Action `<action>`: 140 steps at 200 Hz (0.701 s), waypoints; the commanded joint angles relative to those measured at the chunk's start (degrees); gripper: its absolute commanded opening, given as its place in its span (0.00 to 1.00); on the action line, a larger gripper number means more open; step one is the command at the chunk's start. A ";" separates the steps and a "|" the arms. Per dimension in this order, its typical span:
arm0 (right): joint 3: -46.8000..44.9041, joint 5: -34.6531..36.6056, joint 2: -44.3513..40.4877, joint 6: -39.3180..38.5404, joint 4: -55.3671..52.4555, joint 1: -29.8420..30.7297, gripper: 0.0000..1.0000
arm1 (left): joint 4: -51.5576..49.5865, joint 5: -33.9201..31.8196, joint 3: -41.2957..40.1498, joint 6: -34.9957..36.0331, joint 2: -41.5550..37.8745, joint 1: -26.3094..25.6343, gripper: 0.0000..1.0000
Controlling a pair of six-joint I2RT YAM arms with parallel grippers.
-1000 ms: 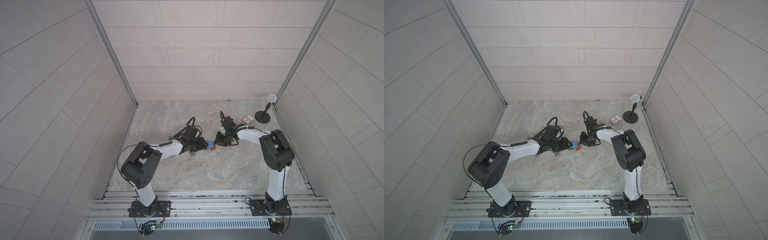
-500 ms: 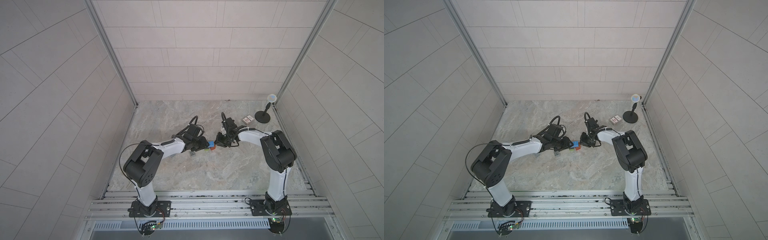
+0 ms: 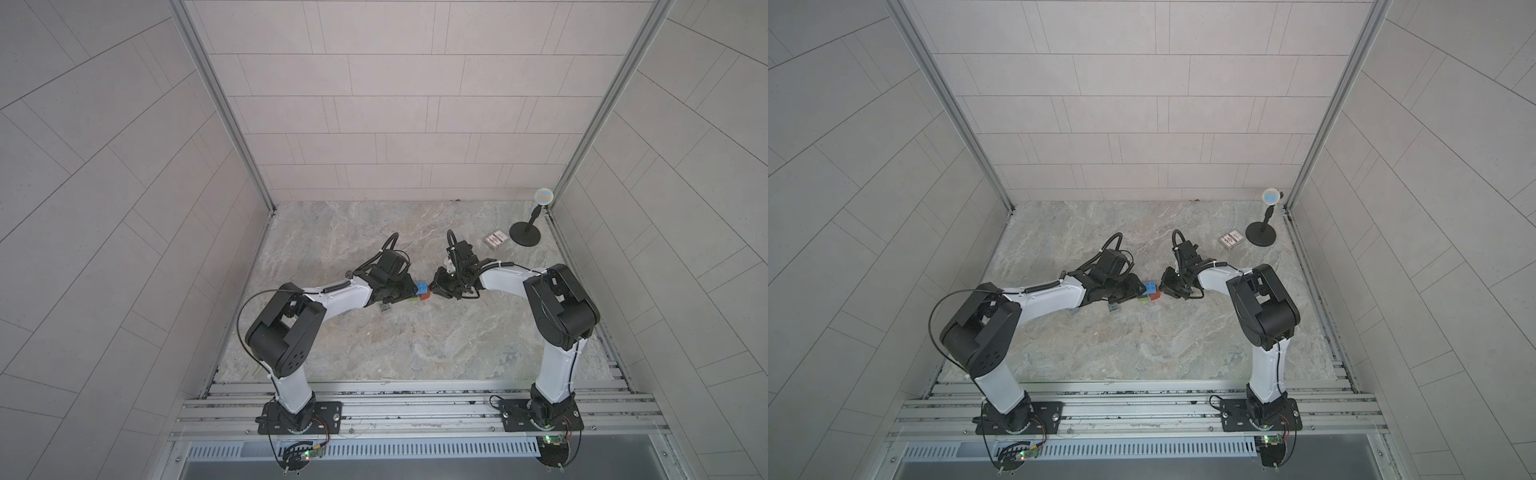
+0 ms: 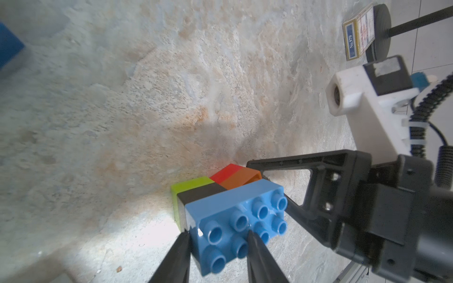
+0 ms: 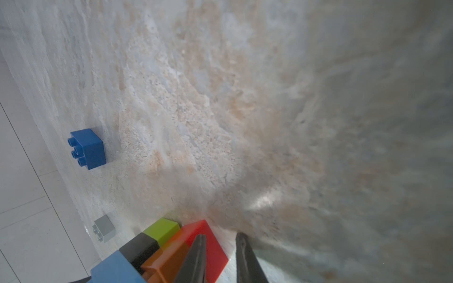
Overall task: Assemble the letter h with lego
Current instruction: Assemble the lego brick with the lego brick.
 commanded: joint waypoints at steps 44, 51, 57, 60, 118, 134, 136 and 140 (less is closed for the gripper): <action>-1.89 2.30 -0.83 -0.01 -3.77 0.62 0.23 | -2.00 -3.23 -6.39 -2.62 -0.60 -0.19 0.36; -1.77 2.71 -0.83 -0.19 -4.10 0.61 0.24 | -2.08 -3.23 -6.25 -2.60 -0.57 -0.13 0.36; -1.74 2.88 -0.89 -0.30 -4.19 0.57 0.24 | -2.36 -3.21 -6.15 -2.51 -0.69 -0.16 0.36; -1.78 2.94 -0.87 -0.29 -4.15 0.59 0.24 | -2.63 -3.24 -6.02 -2.49 -0.66 -0.13 0.36; -1.34 2.74 -0.58 -0.51 -4.21 0.54 0.24 | -9.70 -4.93 -3.38 -1.19 -0.29 -0.34 0.35; -1.50 2.27 -0.66 -0.26 -3.89 0.59 0.24 | -10.31 -5.02 -3.03 -1.40 -0.30 -0.44 0.35; -1.53 2.18 -0.67 -0.22 -3.86 0.57 0.24 | -10.37 -5.07 -2.97 -1.42 -0.25 -0.50 0.35; -1.71 2.00 -0.69 -0.07 -3.60 0.61 0.24 | -10.61 -5.07 -2.79 -1.45 -0.14 -0.55 0.35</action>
